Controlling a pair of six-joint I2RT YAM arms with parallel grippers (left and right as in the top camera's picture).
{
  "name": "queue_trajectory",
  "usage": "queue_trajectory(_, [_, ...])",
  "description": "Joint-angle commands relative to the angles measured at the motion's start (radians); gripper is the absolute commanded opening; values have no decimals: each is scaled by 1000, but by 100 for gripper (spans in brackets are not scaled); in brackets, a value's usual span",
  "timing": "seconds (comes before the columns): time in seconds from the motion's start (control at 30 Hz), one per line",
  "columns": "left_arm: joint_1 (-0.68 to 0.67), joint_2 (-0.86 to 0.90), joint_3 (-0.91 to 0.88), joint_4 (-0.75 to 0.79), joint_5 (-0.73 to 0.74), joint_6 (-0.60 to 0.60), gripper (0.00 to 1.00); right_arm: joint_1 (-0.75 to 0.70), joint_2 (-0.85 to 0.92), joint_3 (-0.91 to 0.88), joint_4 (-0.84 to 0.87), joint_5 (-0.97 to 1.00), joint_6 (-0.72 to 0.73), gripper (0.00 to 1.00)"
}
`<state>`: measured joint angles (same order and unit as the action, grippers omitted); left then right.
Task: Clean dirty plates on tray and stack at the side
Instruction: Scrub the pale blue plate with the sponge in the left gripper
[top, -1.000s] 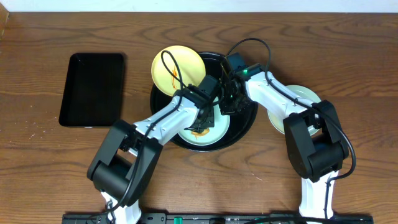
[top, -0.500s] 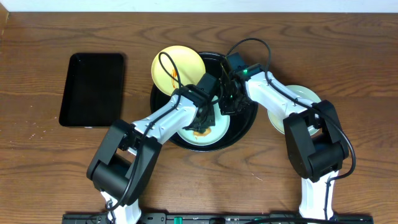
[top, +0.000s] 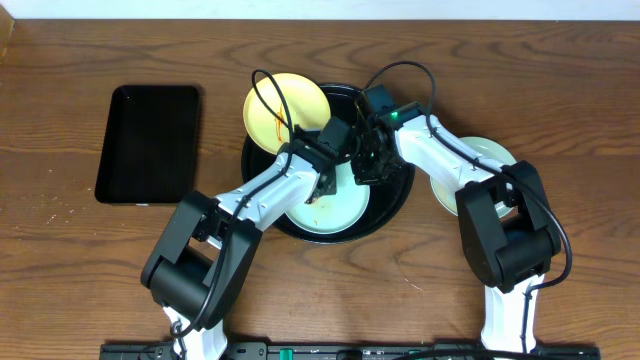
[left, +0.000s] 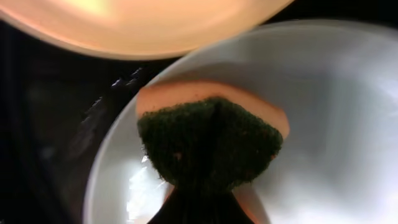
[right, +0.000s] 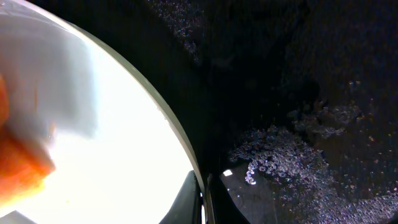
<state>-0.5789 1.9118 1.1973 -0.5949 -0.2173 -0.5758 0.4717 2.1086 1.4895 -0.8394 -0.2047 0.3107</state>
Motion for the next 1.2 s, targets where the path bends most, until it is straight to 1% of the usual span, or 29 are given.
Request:
queue_trajectory(0.0, [2,16,-2,-60,11,-16,8,1,42,-8,16,23,10,1])
queue_trajectory(0.1, [6,14,8,-108,194,11,8,1,42,-8,15,23,10,1])
queue_trajectory(0.13, [6,14,12,-111,315,42,8,1,42,-8,15,23,10,1])
queue_trajectory(0.17, [6,14,12,-107,356,50,8,1,42,-8,16,23,10,1])
queue_trajectory(0.23, [6,14,12,-86,489,56,8,1,42,-8,16,23,10,1])
queue_trajectory(0.27, [6,14,12,-66,534,56,8,1,42,-8,16,23,11,1])
queue_trajectory(0.33, [6,14,12,-19,560,56,8,1,42,-8,16,23,10,1])
queue_trajectory(0.43, [6,14,12,65,524,56,8,1,42,-8,15,23,10,1])
queue_trajectory(0.57, [6,17,12,150,363,55,8,1,42,-8,14,23,10,1])
queue_trajectory(0.7, [6,29,11,171,176,55,8,1,42,-8,14,23,10,1])
queue_trajectory(0.83, [6,35,1,170,12,55,8,1,42,-8,15,23,11,1])
queue_trajectory(0.97, [6,35,-1,137,-94,47,8,1,42,-8,15,23,11,1])
queue_trajectory(1.07, [8,35,0,76,-109,19,8,1,42,-8,15,23,11,1])
queue_trajectory(1.17, [8,35,0,-21,-97,-36,8,1,42,-8,15,20,11,1])
